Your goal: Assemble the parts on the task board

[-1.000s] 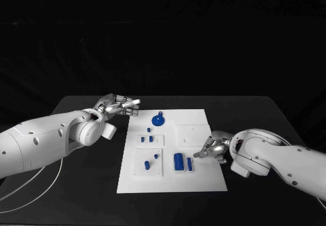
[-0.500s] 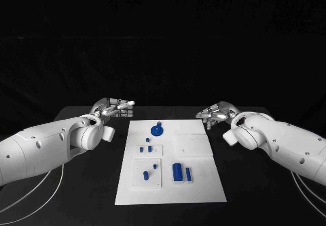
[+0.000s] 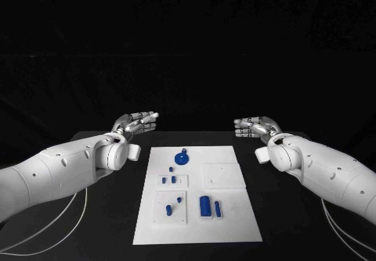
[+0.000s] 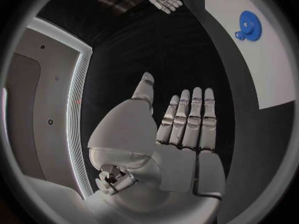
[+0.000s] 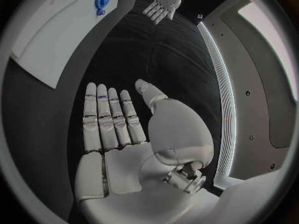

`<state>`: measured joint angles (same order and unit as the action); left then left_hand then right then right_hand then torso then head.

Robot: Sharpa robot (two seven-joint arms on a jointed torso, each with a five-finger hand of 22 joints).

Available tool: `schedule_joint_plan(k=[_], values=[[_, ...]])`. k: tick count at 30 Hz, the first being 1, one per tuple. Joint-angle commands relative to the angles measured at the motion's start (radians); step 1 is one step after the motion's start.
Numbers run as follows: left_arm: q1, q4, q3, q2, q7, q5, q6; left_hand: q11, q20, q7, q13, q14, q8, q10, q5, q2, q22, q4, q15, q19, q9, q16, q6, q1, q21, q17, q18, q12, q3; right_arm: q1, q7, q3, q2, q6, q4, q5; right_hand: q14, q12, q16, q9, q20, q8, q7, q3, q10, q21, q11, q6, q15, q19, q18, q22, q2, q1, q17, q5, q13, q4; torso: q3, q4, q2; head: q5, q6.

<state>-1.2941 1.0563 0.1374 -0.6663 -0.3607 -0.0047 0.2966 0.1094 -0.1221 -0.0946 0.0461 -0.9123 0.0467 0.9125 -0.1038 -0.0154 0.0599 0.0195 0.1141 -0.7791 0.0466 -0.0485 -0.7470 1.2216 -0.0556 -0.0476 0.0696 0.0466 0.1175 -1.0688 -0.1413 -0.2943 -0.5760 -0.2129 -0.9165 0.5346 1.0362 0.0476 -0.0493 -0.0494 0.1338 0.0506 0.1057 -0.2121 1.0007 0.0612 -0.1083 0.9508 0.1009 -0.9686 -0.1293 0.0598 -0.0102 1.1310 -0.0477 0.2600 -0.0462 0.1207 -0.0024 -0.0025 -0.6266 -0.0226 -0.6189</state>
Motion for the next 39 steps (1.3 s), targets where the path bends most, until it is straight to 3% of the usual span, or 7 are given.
schedule_joint_plan(k=[1, 2, 3, 5, 6, 23, 39], values=[[0.005, 0.013, -0.003, -0.005, -0.004, -0.003, 0.011, -0.109, 0.122, 0.095, -0.046, 0.912, -0.047, -0.912, 0.104, 0.015, -0.06, -0.019, -0.114, 0.779, -0.047, 0.049, 0.747, -0.385, 0.056, 0.048, -0.07, -0.047, -0.118, 0.0, -0.001, 0.004, -0.006, -0.011, -0.014, 0.0, -0.328, -0.048, 0.049, 0.049, -0.134, -0.051, -0.106, 0.212, -1.001, -0.061, 0.108, -0.951, -0.101, 0.969, 0.129, -0.06, 0.01, -0.358, 0.048, -0.26, 0.046, -0.121, -0.0008, 0.0001, 0.006, 0.003, 0.0], [0.011, 0.025, -0.006, -0.008, -0.008, -0.003, 0.022, -0.109, 0.122, 0.095, -0.046, 0.912, -0.047, -0.912, 0.104, 0.015, -0.06, -0.019, -0.114, 0.779, -0.047, 0.049, 0.747, -0.437, 0.056, 0.048, -0.07, -0.047, -0.118, 0.001, -0.008, 0.01, -0.01, -0.022, -0.026, -0.01, -1.036, -0.048, 0.049, 0.049, -0.134, -0.051, -0.106, 0.212, -1.001, -0.061, 0.108, -0.951, -0.101, 0.969, 0.129, -0.06, 0.01, -0.405, 0.048, -0.26, 0.046, -0.121, -0.0006, 0.0003, 0.012, 0.004, 0.001], [0.016, 0.036, -0.009, -0.01, -0.011, -0.003, 0.032, -0.109, 0.122, 0.095, -0.046, 0.912, -0.047, -0.912, 0.104, 0.015, -0.06, -0.019, -0.114, 0.779, -0.047, 0.049, 0.747, -0.466, 0.056, 0.048, -0.07, -0.047, -0.118, 0.001, -0.014, 0.015, -0.013, -0.031, -0.036, -0.019, -1.036, -0.048, 0.049, 0.049, -0.134, -0.051, -0.106, 0.212, -1.001, -0.061, 0.108, -0.951, -0.101, 0.969, 0.129, -0.06, 0.01, -1.131, 0.048, -0.26, 0.046, -0.121, -0.0003, 0.0004, 0.017, 0.006, 0.003], [0.029, 0.063, -0.016, -0.016, -0.019, -0.002, 0.056, -0.109, 0.122, 0.095, -0.046, 0.912, -0.047, -0.912, 0.104, 0.015, -0.06, -0.019, -0.114, 0.779, -0.047, 0.049, 0.747, -0.521, 0.056, 0.048, -0.07, -0.047, -0.118, 0.002, -0.03, 0.027, -0.021, -0.053, -0.063, -0.041, -1.036, -0.048, 0.049, 0.049, -0.134, -0.051, -0.106, 0.212, -1.001, -0.061, 0.108, -0.951, -0.101, 0.969, 0.129, -0.06, 0.01, -1.131, 0.048, -0.26, 0.046, -0.121, 0.0002, 0.0009, 0.03, 0.009, 0.006], [0.037, 0.079, -0.021, -0.019, -0.025, -0.002, 0.071, -0.109, 0.122, 0.095, -0.046, 0.912, -0.047, -0.912, 0.104, 0.015, -0.06, -0.019, -0.114, 0.779, -0.047, 0.049, 0.747, -1.222, 0.056, 0.048, -0.07, -0.047, -0.118, 0.002, -0.039, 0.034, -0.026, -0.067, -0.079, -0.055, -1.036, -0.048, 0.049, 0.049, -0.134, -0.051, -0.106, 0.212, -1.001, -0.061, 0.108, -0.951, -0.101, 0.969, 0.129, -0.06, 0.01, -1.131, 0.048, -0.26, 0.046, -0.121, 0.0006, 0.0011, 0.038, 0.011, 0.008], [0.232, 0.489, -0.131, -0.108, -0.152, 0.004, 0.451, -0.109, 0.122, 0.095, -0.046, 0.912, -0.047, -0.912, 0.104, 0.015, -0.06, -0.019, -0.114, 0.779, -0.047, 0.049, 0.747, -1.222, 0.056, 0.048, -0.07, -0.047, -0.118, 0.016, -0.327, 0.254, -0.177, -0.482, -0.566, -0.461, -1.036, -0.048, 0.049, 0.049, -0.134, -0.051, -0.106, 0.212, -1.001, -0.061, 0.108, -0.951, -0.101, 0.969, 0.129, -0.06, 0.01, -1.131, 0.048, -0.26, 0.046, -0.121, 0.0024, 0.0025, 0.082, 0.023, 0.019], [0.244, 0.514, -0.137, -0.114, -0.159, 0.005, 0.473, -0.109, 0.122, 0.095, -0.046, 0.912, -0.047, -0.912, 0.104, 0.015, -0.06, -0.019, -0.114, 0.779, -0.047, 0.049, 0.747, -1.222, 0.056, 0.048, -0.07, -0.047, -0.118, 0.019, -0.379, 0.294, -0.204, -0.557, -0.654, -0.535, -1.036, -0.048, 0.049, 0.049, -0.134, -0.051, -0.106, 0.212, -1.001, -0.061, 0.108, -0.951, -0.101, 0.969, 0.129, -0.06, 0.01, -1.131, 0.048, -0.26, 0.046, -0.121, 0.0024, 0.0025, 0.082, 0.023, 0.019]])
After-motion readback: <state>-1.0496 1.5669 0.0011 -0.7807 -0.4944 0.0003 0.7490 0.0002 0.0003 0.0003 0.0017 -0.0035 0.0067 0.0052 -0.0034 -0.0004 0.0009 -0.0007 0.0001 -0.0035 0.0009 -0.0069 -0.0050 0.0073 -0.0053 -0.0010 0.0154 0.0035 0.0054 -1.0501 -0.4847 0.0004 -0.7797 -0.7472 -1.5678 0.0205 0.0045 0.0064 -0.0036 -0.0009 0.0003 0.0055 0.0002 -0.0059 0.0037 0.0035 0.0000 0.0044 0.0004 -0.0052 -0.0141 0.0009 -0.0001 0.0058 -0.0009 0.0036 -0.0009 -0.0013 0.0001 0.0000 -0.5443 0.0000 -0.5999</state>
